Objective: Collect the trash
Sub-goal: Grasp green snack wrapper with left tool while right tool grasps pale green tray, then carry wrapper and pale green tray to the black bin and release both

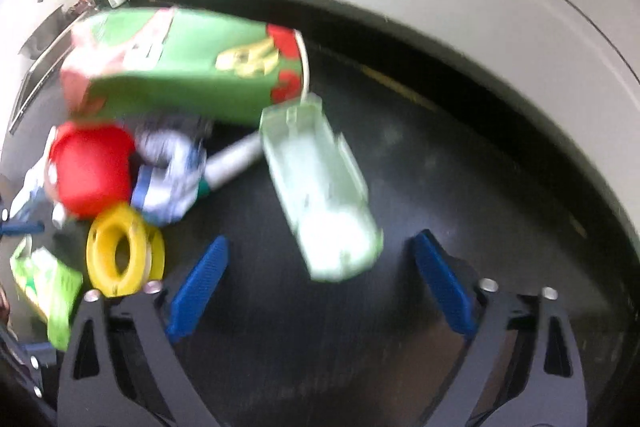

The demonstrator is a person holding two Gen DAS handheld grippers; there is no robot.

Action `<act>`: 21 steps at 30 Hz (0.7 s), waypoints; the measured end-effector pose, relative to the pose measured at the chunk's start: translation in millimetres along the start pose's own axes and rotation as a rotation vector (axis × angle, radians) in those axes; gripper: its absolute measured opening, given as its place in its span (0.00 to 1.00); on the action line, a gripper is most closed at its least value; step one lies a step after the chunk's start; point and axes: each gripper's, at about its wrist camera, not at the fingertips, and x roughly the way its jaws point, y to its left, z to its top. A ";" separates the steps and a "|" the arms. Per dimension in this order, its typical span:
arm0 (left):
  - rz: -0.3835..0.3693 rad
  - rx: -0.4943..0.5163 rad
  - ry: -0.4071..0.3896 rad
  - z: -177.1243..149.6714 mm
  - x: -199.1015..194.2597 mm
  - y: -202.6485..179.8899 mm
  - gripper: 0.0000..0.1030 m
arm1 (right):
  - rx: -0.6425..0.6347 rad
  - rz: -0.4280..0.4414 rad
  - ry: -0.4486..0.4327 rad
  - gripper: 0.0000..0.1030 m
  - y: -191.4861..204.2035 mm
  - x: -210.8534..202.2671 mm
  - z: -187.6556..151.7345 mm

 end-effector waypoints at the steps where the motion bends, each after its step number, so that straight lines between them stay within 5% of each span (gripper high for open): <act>1: -0.006 -0.004 -0.001 0.6 -0.3 -0.5 0.84 | -0.005 0.002 -0.005 0.71 -0.2 0.1 3.2; 4: -0.045 -0.039 0.003 4.1 -1.9 -3.2 0.63 | -0.013 0.006 -0.014 0.36 0.3 -2.5 11.2; 6: -0.027 -0.027 -0.003 6.1 -4.7 -8.5 0.42 | -0.007 0.007 -0.011 0.34 -0.6 -2.4 11.2; 7: -0.029 -0.033 0.006 7.9 -4.5 -9.6 0.39 | -0.005 0.005 -0.010 0.34 -0.6 -2.6 11.0; 21: -0.028 -0.066 -0.017 11.0 -32.4 -15.0 0.33 | 0.074 -0.031 -0.038 0.34 6.3 -49.6 -21.4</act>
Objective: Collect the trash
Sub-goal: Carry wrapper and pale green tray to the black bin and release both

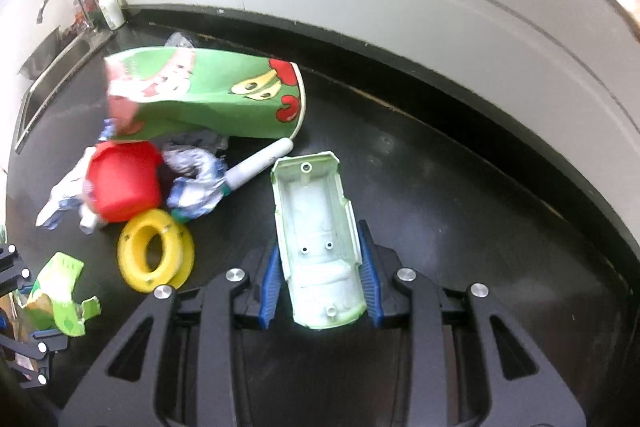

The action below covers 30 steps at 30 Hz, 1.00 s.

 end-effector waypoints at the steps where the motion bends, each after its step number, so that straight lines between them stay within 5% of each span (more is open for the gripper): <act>1: 0.003 -0.001 -0.003 -1.2 -4.0 -1.7 0.33 | 0.001 0.001 -0.005 0.34 2.5 -7.7 -3.5; 11: -0.001 -0.046 -0.060 -24.2 -56.8 -7.6 0.33 | 0.021 0.014 -0.070 0.34 61.6 -97.4 -59.2; 18: 0.010 -0.067 -0.073 -51.9 -83.6 1.8 0.33 | 0.016 0.044 -0.075 0.34 114.3 -125.0 -87.2; 30: 0.119 -0.242 -0.147 -110.9 -148.3 59.3 0.33 | -0.140 0.123 -0.125 0.34 225.7 -144.8 -66.1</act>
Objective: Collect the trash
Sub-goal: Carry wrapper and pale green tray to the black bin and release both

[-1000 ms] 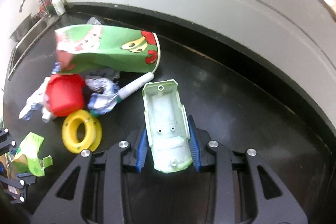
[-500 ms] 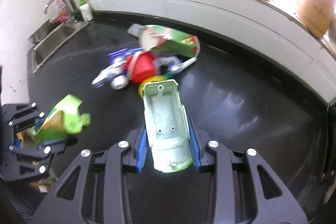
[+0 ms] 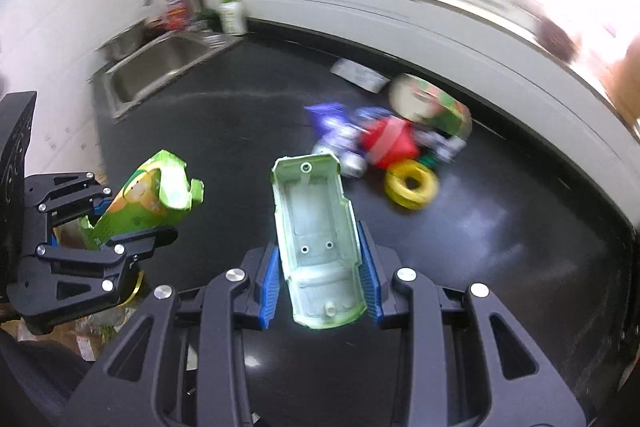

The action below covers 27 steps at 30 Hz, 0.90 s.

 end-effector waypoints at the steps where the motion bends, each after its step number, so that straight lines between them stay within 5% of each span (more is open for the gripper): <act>1: 0.029 -0.043 -0.013 -8.0 -10.3 15.9 0.33 | -0.024 0.021 0.000 0.34 13.6 3.7 5.7; 7: 0.192 -0.275 -0.011 -75.4 -56.1 98.1 0.33 | -0.220 0.224 0.033 0.34 143.1 39.4 35.3; 15: 0.391 -0.601 0.095 -229.5 -94.8 205.8 0.33 | -0.441 0.488 0.159 0.34 326.3 107.1 32.1; 22: 0.399 -0.766 0.175 -330.4 -67.6 259.5 0.34 | -0.512 0.538 0.342 0.34 436.3 198.4 -2.6; 27: 0.363 -0.845 0.205 -368.4 -42.3 284.6 0.36 | -0.570 0.514 0.408 0.34 469.2 238.5 -27.6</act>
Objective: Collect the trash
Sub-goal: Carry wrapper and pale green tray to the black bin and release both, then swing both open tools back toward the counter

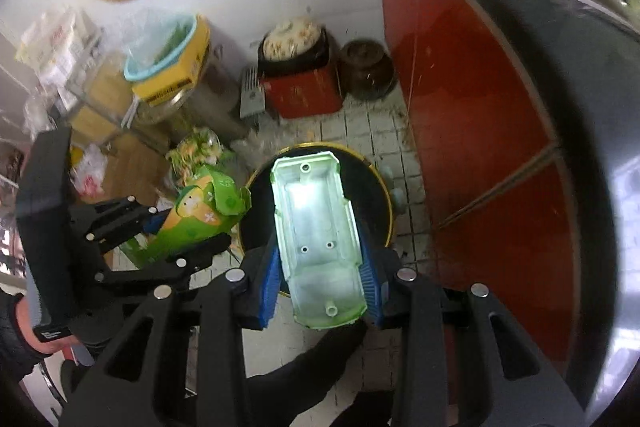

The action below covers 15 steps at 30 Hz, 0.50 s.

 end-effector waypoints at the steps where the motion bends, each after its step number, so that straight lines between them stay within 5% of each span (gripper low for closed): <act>1: 0.001 -0.005 0.002 -0.5 4.0 3.0 0.37 | -0.010 -0.007 0.012 0.34 1.8 8.5 2.6; 5: -0.015 -0.008 0.009 -0.5 17.6 9.6 0.47 | -0.016 -0.006 0.044 0.36 -0.4 29.5 5.7; 7: -0.013 -0.016 0.020 -0.4 22.9 12.7 0.78 | -0.014 0.004 0.059 0.60 -1.9 36.7 7.3; 8: -0.003 -0.020 0.011 -0.9 23.4 14.9 0.78 | -0.012 0.007 0.046 0.72 -2.8 37.4 8.2; 15: 0.012 -0.039 0.005 -1.8 13.8 19.3 0.79 | -0.014 0.009 0.039 0.74 -5.8 22.5 6.5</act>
